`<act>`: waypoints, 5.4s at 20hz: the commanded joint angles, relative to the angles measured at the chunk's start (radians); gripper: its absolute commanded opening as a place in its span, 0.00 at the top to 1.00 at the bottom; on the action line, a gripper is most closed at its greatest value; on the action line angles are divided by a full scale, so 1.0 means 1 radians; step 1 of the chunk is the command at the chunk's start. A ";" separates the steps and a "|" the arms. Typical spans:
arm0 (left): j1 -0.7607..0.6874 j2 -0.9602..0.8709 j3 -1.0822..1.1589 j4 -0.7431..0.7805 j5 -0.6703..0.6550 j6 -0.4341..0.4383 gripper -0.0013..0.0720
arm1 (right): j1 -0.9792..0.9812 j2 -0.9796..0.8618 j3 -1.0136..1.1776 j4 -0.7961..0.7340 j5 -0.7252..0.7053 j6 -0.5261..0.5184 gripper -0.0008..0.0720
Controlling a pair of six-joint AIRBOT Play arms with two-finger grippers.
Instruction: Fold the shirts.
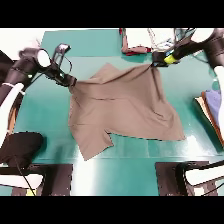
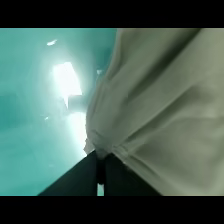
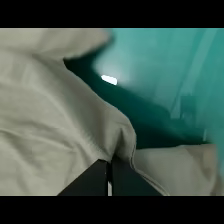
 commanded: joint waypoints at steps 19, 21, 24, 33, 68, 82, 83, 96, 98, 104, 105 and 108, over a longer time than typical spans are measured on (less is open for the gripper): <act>0.099 0.474 -0.571 -0.201 -0.108 -0.075 0.31 | -0.340 0.638 -0.858 -0.303 0.219 0.018 0.34; 0.099 0.474 -0.572 -0.209 -0.085 -0.075 0.31 | -0.408 0.691 -0.997 -0.303 0.208 0.018 0.28; 0.099 0.474 -0.572 -0.217 -0.067 -0.075 0.31 | -0.470 0.720 -1.129 -0.301 0.170 0.018 0.28; 0.099 0.474 -0.572 -0.216 -0.074 -0.074 0.31 | -0.450 0.685 -1.212 -0.228 0.032 0.029 0.30; 0.099 0.382 -0.712 -0.467 0.035 0.058 0.94 | -0.361 0.618 -1.017 -0.224 0.084 -0.003 0.96; 0.099 0.779 0.562 -0.317 0.005 0.048 0.94 | -0.333 0.992 0.039 -0.238 -0.023 -0.013 0.96; 0.099 0.779 0.610 -0.306 0.007 0.041 0.94 | -0.360 0.993 0.088 -0.245 -0.016 -0.014 0.97; 0.099 0.499 0.306 -0.134 -0.132 -0.049 0.94 | -0.447 0.610 0.066 -0.145 0.261 -0.031 0.97; 0.099 0.371 0.197 -0.134 -0.135 -0.049 0.94 | -0.446 0.523 -0.077 -0.145 0.259 -0.032 0.97; 0.099 -0.013 0.075 -0.190 0.002 0.013 0.94 | -0.330 0.210 -0.346 -0.155 0.080 -0.065 0.97; 0.099 -0.056 0.075 -0.217 0.036 0.036 0.94 | -0.311 0.155 -0.338 -0.154 0.035 -0.060 0.97; 0.099 -0.109 0.076 -0.243 0.138 0.050 0.94 | -0.277 0.032 -0.231 -0.154 -0.005 -0.043 0.97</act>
